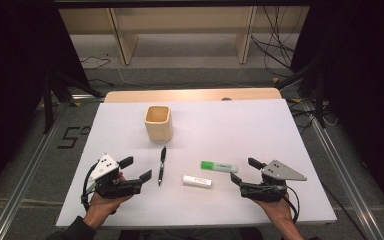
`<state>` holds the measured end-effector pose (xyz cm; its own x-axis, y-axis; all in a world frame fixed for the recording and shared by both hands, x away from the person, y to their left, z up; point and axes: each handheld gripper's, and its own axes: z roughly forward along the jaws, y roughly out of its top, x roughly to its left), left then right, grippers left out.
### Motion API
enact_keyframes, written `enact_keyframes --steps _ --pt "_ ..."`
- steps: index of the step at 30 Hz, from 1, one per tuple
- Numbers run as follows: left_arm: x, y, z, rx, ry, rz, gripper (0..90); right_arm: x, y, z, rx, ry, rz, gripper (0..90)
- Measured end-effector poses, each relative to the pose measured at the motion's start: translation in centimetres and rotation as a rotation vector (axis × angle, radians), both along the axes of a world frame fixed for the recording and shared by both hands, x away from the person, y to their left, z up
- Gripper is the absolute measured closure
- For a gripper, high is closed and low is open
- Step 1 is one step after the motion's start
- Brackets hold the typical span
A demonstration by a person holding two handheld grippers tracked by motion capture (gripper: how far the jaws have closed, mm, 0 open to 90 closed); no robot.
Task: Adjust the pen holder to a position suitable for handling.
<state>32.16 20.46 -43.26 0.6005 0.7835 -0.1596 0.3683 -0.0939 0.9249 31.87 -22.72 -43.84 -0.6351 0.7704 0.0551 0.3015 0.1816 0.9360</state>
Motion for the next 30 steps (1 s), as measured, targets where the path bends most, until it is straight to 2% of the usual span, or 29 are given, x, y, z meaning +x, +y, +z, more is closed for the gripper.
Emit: enact_keyframes --steps 10,15,18,20,24,30 --pt "0.2 -0.2 -0.1 0.007 0.018 0.006 15.1 -0.1 0.0 0.0 0.013 -0.004 0.008 20.8" --pt "0.4 -0.2 0.2 0.011 0.010 0.009 15.0 -0.1 0.0 0.0 0.017 -0.008 0.004 21.0" --pt "1.2 0.1 0.4 0.045 0.007 0.023 15.0 0.0 0.0 0.1 0.019 -0.009 0.004 21.2" --pt "1.8 0.4 0.4 0.035 0.031 0.042 15.0 0.0 0.0 0.1 0.021 -0.013 0.003 21.2" --pt "2.8 0.8 0.6 0.034 0.054 0.074 15.0 0.0 0.1 0.1 0.023 -0.018 0.011 21.5" --pt "4.2 0.8 0.8 0.067 0.048 0.086 15.0 0.0 0.3 0.1 0.016 -0.017 0.016 21.7"
